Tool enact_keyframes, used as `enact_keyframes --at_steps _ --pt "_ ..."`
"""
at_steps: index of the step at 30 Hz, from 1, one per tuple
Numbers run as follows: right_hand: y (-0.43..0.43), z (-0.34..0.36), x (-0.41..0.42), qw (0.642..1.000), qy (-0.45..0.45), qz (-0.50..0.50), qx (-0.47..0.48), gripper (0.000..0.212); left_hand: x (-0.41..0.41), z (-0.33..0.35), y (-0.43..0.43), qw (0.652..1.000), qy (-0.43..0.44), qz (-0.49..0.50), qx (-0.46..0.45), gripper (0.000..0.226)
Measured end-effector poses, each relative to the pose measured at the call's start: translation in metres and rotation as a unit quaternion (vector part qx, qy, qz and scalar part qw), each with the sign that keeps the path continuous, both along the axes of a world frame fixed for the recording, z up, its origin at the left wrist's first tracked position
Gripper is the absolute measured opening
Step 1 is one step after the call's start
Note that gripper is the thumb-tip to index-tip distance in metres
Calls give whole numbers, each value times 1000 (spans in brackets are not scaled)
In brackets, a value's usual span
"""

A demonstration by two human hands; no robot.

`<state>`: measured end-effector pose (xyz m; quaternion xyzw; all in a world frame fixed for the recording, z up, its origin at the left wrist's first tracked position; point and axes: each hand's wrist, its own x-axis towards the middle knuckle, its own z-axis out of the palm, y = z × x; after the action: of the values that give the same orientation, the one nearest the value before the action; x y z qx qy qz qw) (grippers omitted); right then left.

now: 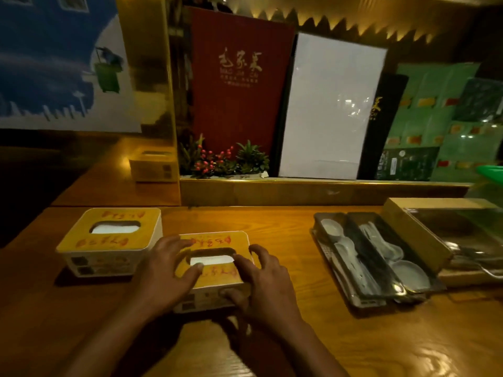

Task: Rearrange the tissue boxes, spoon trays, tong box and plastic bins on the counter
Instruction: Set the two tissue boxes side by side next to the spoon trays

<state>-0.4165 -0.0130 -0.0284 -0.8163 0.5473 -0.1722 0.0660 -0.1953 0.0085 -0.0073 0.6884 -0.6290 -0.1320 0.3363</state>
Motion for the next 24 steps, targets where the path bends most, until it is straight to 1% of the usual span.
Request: enact_keyframes --at_steps 2,4,7,10,12,15,18,24 --pt "-7 4 -14 1000 14 -24 -1 77 -8 -7 -6 1000 11 -9 -3 61" --pt "-17 11 -32 998 30 -50 -4 73 -24 -13 -16 998 57 -20 12 64" --pt "-32 17 -63 994 57 -90 -20 61 -53 -19 -35 989 133 -34 47 65" --pt "-47 16 -91 991 57 -122 -24 59 -86 -23 -53 980 186 -46 54 67" --pt "-58 16 -103 989 41 -142 -22 59 -104 -22 -67 973 218 -46 54 67" --pt "-74 16 -116 986 21 -166 -19 60 -125 -21 -86 969 237 -44 60 66" --pt "-86 15 -128 982 1 -188 -24 59 -142 -20 -102 958 275 -36 73 65" --pt "-98 10 -141 980 -26 -196 -21 62 -158 -20 -118 955 286 -25 79 63"
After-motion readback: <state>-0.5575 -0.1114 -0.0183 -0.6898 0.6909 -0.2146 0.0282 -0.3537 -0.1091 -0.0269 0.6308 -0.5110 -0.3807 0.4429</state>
